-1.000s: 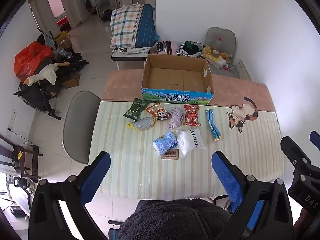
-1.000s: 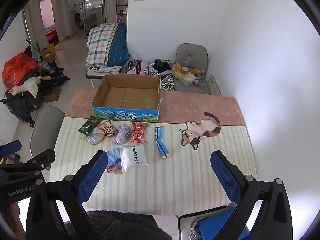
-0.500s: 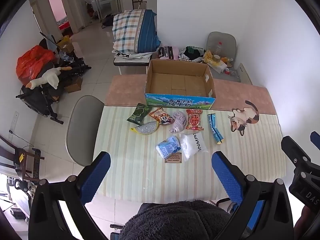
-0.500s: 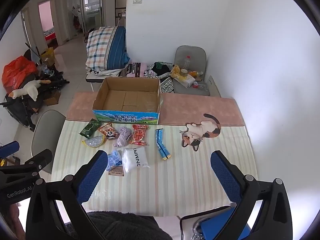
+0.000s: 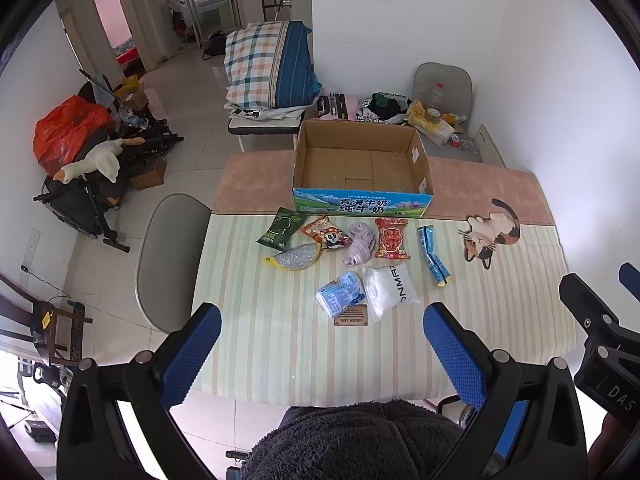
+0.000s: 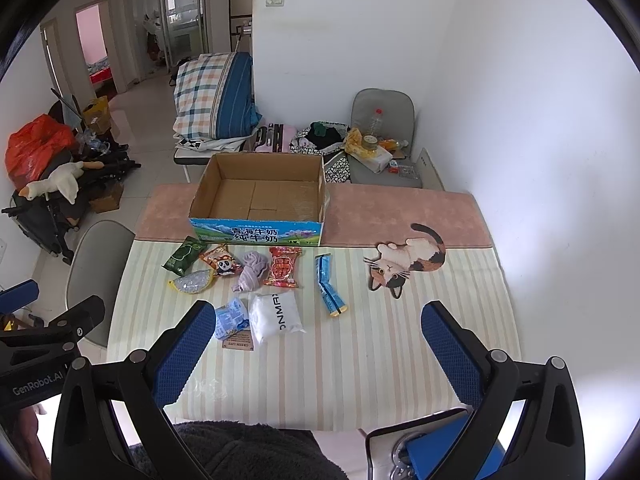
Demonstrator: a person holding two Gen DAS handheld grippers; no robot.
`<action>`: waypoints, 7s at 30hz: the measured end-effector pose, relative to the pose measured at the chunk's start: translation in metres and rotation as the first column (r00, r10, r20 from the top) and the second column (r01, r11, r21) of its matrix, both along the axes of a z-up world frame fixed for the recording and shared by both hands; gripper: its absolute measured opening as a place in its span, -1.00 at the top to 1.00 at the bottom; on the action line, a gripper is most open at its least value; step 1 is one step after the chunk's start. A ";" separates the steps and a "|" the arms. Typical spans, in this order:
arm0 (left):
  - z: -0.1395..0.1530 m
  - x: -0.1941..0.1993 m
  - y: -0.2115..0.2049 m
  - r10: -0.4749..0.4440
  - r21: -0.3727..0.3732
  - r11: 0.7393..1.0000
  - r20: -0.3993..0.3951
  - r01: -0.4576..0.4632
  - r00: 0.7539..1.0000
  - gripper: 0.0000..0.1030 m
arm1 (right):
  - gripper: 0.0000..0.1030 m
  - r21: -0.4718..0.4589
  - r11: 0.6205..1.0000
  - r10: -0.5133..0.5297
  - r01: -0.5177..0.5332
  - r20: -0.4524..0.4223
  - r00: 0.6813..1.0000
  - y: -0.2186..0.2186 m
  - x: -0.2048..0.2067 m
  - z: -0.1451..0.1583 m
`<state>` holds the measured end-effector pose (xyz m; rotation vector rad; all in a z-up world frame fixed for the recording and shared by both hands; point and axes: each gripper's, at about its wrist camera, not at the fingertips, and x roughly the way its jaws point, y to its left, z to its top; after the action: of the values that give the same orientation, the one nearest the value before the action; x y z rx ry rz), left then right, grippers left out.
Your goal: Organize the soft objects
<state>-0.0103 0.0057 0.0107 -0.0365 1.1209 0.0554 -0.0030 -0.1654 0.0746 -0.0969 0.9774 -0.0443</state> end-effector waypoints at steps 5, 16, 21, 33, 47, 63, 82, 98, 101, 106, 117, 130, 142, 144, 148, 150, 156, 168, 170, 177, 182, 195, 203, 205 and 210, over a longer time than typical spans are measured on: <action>0.001 0.001 -0.003 0.001 0.001 1.000 0.007 -0.001 1.000 -1.00 | -1.00 0.006 1.000 -0.008 0.008 -0.003 1.000 -0.004 -0.002 -0.002; 0.003 -0.001 -0.006 -0.001 -0.002 1.000 0.020 0.001 1.000 -1.00 | -1.00 0.002 1.000 -0.012 0.012 0.008 1.000 -0.010 -0.009 0.002; 0.006 -0.004 -0.005 0.003 0.000 1.000 0.031 -0.003 1.000 -1.00 | -1.00 0.010 1.000 -0.016 0.016 0.015 1.000 -0.012 -0.012 0.004; 0.005 -0.009 0.000 0.015 -0.011 1.000 0.047 -0.015 0.999 -1.00 | -1.00 0.007 1.000 -0.013 0.013 0.019 1.000 -0.013 -0.009 0.007; 0.006 -0.010 0.003 0.005 -0.014 1.000 0.046 -0.004 0.999 -1.00 | -1.00 0.005 1.000 -0.010 0.010 0.024 1.000 -0.011 -0.010 0.006; 0.005 -0.007 0.003 0.003 -0.015 1.000 0.043 -0.002 0.999 -1.00 | -1.00 0.007 1.000 -0.015 0.015 0.022 1.000 -0.009 -0.013 0.007; -0.101 0.064 0.026 -0.002 0.170 0.985 -0.066 0.013 0.998 -1.00 | -1.00 0.084 0.996 0.018 0.005 -0.269 0.963 -0.007 0.083 -0.127; -0.296 0.129 0.043 0.045 0.390 0.916 -0.341 0.098 0.939 -1.00 | -1.00 0.117 0.810 -0.294 0.574 -0.767 0.571 -0.001 0.198 -0.453; -0.304 0.136 0.044 0.037 0.359 0.927 -0.374 0.108 0.927 -1.00 | -1.00 0.074 0.873 -0.251 0.483 -0.779 0.574 0.017 0.208 -0.460; -0.318 0.146 0.033 -0.017 0.279 0.949 -0.414 0.145 0.910 -1.00 | -1.00 0.048 0.998 0.015 0.036 -0.773 0.634 0.049 0.188 -0.462; -0.385 0.141 -0.058 -0.408 0.196 0.792 -0.535 0.578 0.740 -1.00 | -1.00 0.163 0.973 -0.006 0.161 -0.685 0.729 -0.003 0.132 -0.431; -0.438 0.184 0.015 -0.087 -0.159 0.987 -0.705 -0.037 0.704 -0.46 | -1.00 0.157 0.943 -0.091 0.294 -0.727 0.681 -0.001 0.172 -0.493; -0.423 0.176 -0.005 -0.196 -0.136 0.981 -0.640 0.141 0.743 -0.18 | -0.95 0.061 0.950 -0.148 0.306 -0.775 0.614 0.020 0.187 -0.564; -0.416 0.179 -0.004 -0.183 -0.159 0.982 -0.637 0.104 0.749 0.01 | -0.77 0.069 0.950 -0.145 0.303 -0.764 0.629 0.020 0.184 -0.563; -0.399 0.171 0.011 -0.137 -0.169 0.985 -0.615 0.039 0.776 0.22 | -0.51 0.060 0.960 -0.147 0.273 -0.725 0.673 0.027 0.182 -0.561; -0.390 0.167 0.018 -0.115 -0.168 0.986 -0.607 0.014 0.786 0.26 | -0.47 0.057 0.960 -0.156 0.274 -0.705 0.692 0.025 0.177 -0.550; -0.335 0.154 0.038 -0.129 -0.229 0.973 -0.536 0.003 0.835 0.30 | -0.44 0.150 0.949 -0.111 0.278 -0.663 0.740 0.035 0.182 -0.516; -0.206 0.330 0.023 -0.077 -0.393 0.917 -0.344 -0.069 0.936 0.30 | -0.44 0.320 0.941 0.055 0.109 -0.462 0.885 0.008 0.282 -0.326; -0.215 0.377 0.014 -0.047 -0.385 0.918 -0.343 -0.095 0.938 0.30 | -0.44 0.290 0.954 0.066 0.072 -0.438 0.896 0.007 0.330 -0.307; -0.286 0.496 0.010 0.014 -0.412 0.884 -0.452 -0.223 0.892 0.29 | -0.44 0.242 0.970 0.108 0.013 -0.481 0.870 0.021 0.474 -0.325; -0.337 0.540 0.011 0.040 -0.410 0.860 -0.540 -0.304 0.841 0.29 | -0.44 0.192 0.981 0.116 -0.013 -0.539 0.834 0.037 0.533 -0.393; -0.380 0.560 -0.009 -0.012 -0.297 0.934 -0.585 -0.200 0.811 -0.16 | -0.62 0.136 0.991 0.090 -0.006 -0.613 0.785 0.035 0.579 -0.476; -0.337 0.544 -0.005 -0.032 -0.243 0.964 -0.504 -0.106 0.863 -0.82 | -1.00 0.096 0.995 0.077 -0.026 -0.573 0.816 0.041 0.568 -0.436; -0.320 0.534 -0.004 -0.039 -0.222 0.972 -0.470 -0.075 0.882 -0.92 | -1.00 0.087 0.996 0.067 -0.022 -0.559 0.827 0.038 0.561 -0.422; -0.279 0.504 0.001 -0.044 -0.163 0.986 -0.378 -0.019 0.925 -0.95 | -1.00 0.089 0.996 0.054 -0.010 -0.509 0.859 0.032 0.532 -0.382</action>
<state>0.4941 0.0065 -0.2684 -0.1718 1.5147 -0.0442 0.5289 -0.1330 -0.3071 -0.0475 1.5111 0.0569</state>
